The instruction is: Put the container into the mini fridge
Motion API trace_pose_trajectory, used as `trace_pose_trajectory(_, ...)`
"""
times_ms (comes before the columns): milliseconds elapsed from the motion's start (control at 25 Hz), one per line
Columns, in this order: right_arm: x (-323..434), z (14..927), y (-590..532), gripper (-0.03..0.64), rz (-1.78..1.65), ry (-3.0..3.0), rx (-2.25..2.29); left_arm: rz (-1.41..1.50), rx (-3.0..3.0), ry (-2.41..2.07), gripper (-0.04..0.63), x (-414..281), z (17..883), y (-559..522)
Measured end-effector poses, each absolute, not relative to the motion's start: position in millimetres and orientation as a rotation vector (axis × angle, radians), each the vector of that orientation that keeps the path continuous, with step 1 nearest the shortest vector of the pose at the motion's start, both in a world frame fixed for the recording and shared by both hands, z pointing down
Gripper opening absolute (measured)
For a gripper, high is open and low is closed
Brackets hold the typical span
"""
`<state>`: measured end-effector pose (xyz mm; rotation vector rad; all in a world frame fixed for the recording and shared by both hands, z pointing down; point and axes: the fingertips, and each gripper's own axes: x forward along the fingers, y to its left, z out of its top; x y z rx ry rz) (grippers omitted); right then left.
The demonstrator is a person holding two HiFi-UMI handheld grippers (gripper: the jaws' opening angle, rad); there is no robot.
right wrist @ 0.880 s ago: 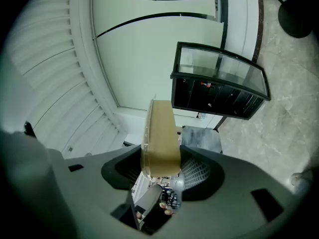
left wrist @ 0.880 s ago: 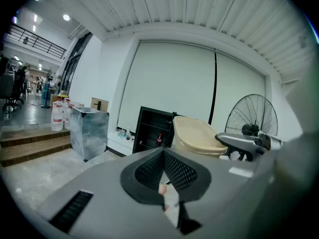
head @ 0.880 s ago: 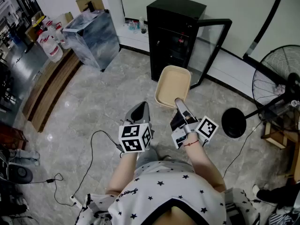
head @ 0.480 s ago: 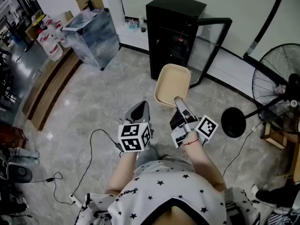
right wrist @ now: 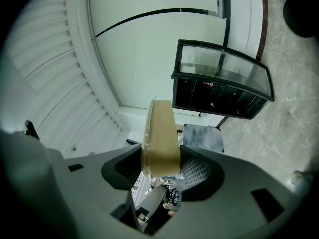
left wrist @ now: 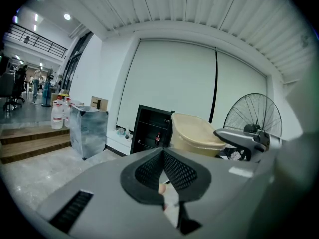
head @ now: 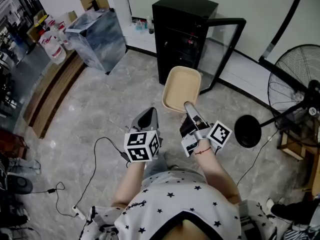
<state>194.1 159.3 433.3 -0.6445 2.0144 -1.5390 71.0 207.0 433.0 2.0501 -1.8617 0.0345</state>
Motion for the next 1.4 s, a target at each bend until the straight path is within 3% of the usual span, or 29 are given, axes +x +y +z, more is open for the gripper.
trace_pose_trajectory(440, 186, 448, 92, 0.215, -1.550, 1.965, -0.702, 0.069, 2.062, -1.820, 0.012, 57, 446, 137)
trace_pose_trajectory(1400, 64, 454, -139, 0.215, -1.497, 1.843, -0.846, 0.126, 2.222, -1.624, 0.012, -69, 448, -113)
